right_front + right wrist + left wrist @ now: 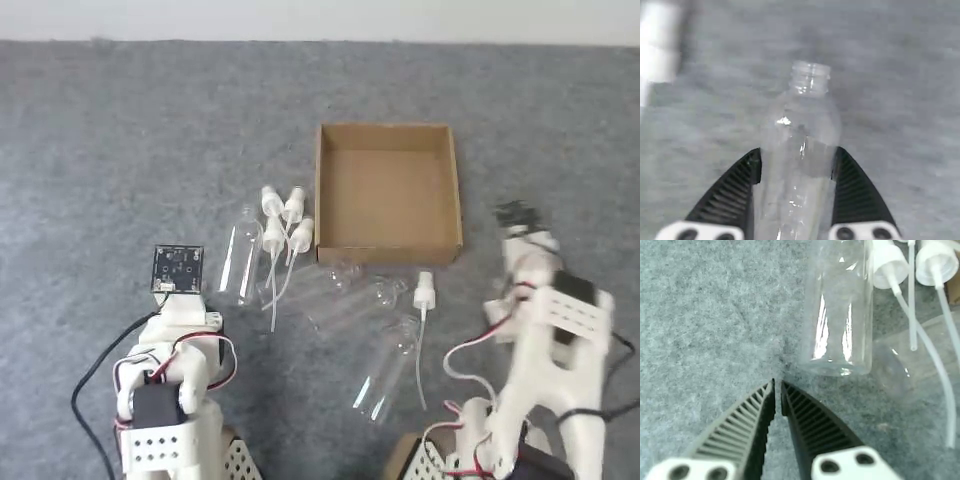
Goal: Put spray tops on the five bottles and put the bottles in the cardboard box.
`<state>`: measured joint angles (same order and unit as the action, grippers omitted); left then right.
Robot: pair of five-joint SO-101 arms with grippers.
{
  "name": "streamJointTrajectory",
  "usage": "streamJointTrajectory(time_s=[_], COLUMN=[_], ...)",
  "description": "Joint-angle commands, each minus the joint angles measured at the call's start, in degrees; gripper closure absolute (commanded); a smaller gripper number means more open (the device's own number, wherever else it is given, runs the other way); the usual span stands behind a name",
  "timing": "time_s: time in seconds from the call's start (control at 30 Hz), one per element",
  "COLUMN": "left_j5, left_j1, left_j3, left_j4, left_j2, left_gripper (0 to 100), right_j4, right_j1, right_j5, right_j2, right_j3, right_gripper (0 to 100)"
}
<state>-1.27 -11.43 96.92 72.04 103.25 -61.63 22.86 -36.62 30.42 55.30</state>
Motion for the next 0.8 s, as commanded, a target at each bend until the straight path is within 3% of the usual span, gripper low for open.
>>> streamJointTrajectory(time_s=[0.0, 0.4, 0.6, 0.77], left_j5=[0.3, 0.3, 0.3, 0.3], left_j1=[0.0, 0.0, 0.0, 0.0], left_j3=[-0.4, -0.4, -0.4, -0.4], left_j4=[0.3, 0.3, 0.3, 0.3], left_j2=[1.1, 1.1, 1.1, 1.1], left_gripper=[99, 99, 99, 99], right_j4=[3.6, 8.7, 0.1, -10.9], right_j1=[7.9, 2.0, 1.6, -5.5], right_j5=[-5.6, -5.8, -2.1, 1.3], right_j2=[2.0, -9.8, -6.5, -3.1], right_j3=[-6.3, -7.1, -12.6, -21.9], right_gripper=[95.7, 91.6, 70.7, 70.6])
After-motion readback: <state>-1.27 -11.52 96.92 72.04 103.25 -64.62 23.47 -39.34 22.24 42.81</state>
